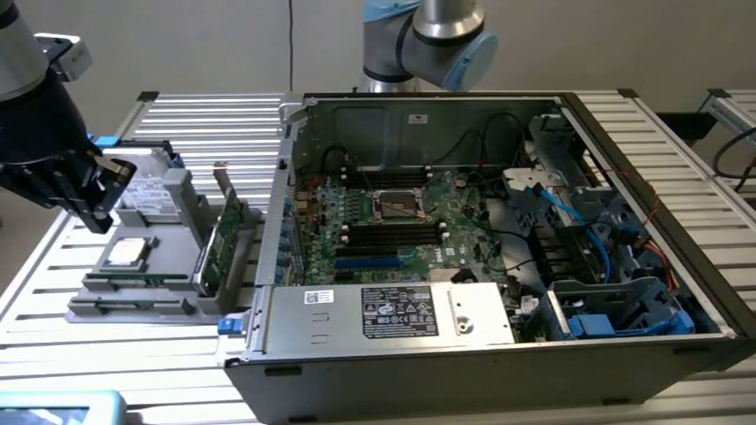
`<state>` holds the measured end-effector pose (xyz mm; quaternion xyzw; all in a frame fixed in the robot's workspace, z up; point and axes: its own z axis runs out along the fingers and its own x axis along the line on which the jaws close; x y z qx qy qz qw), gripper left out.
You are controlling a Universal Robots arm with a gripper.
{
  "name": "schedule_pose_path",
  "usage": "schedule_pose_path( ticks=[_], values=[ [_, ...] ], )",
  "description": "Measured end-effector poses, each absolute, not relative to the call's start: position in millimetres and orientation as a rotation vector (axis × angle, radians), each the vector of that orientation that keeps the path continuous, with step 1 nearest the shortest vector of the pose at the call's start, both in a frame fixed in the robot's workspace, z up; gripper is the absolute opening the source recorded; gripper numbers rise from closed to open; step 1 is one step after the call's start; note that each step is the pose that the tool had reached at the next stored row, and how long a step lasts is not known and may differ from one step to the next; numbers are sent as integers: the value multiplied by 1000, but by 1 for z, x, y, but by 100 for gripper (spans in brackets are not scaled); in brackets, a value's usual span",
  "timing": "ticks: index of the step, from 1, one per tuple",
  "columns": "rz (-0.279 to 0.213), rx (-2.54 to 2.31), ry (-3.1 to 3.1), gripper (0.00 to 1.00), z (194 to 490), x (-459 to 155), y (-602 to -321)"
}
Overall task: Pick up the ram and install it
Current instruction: 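Reach for the ram, then pick up the ram and move it above insertion slot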
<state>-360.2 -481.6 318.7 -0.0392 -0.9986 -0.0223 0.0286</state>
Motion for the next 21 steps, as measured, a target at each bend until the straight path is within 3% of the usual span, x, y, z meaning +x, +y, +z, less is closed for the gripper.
schedule_pose_path(
  ticks=[21],
  values=[
    [-64,41,-3081,11,318,-360,-482]
  ],
)
